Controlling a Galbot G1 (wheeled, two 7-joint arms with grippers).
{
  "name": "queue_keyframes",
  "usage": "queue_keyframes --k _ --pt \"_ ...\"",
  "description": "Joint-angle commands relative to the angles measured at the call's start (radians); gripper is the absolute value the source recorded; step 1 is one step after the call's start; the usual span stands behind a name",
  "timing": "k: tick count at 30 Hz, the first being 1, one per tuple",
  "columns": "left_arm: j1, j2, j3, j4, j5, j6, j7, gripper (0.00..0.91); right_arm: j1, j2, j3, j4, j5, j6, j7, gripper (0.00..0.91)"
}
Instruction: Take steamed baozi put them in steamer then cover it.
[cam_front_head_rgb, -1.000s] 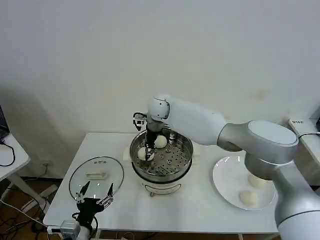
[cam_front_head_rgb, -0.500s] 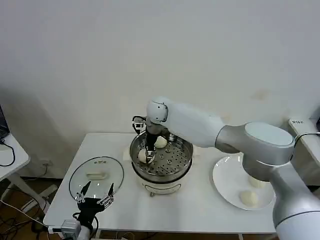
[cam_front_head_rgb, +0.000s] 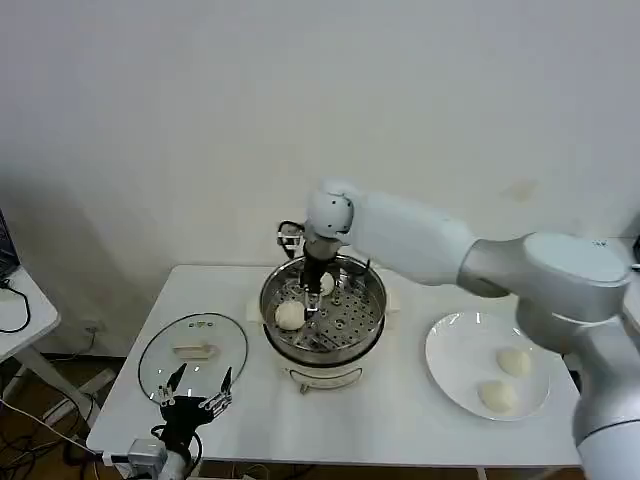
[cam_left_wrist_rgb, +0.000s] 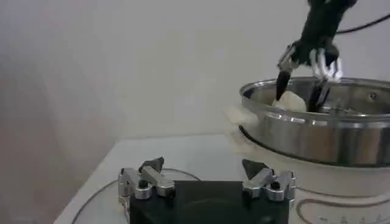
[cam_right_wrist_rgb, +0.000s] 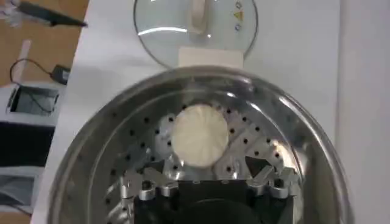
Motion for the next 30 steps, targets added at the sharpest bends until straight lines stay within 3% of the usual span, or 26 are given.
queue_keyframes --k 1,8,15,19,25,30 --pt "0.005 0.011 -0.023 -0.015 -0.012 0.005 0.002 0.907 0.104 -0.276 0.007 0.187 0.017 0.023 -0.019 0.907" --pt "0.018 0.008 -0.031 -0.049 -0.013 0.009 0.009 0.907 0.136 -0.466 0.004 0.305 -0.074 0.088 -0.103 0.907" --pt "0.02 0.01 -0.028 -0.04 -0.014 0.009 0.006 0.907 0.098 -0.637 -0.005 0.399 -0.177 0.106 -0.128 0.907" --pt "0.027 0.008 -0.018 -0.043 -0.008 0.007 0.004 0.907 0.004 -0.747 0.008 0.468 -0.293 0.146 -0.138 0.907" --pt "0.04 0.0 -0.006 -0.035 0.001 0.007 0.002 0.907 -0.157 -0.815 0.118 0.478 -0.425 0.211 -0.147 0.907" --pt "0.054 -0.003 -0.007 -0.041 0.009 0.007 0.002 0.907 -0.403 -0.822 0.316 0.458 -0.481 0.228 -0.15 0.907"
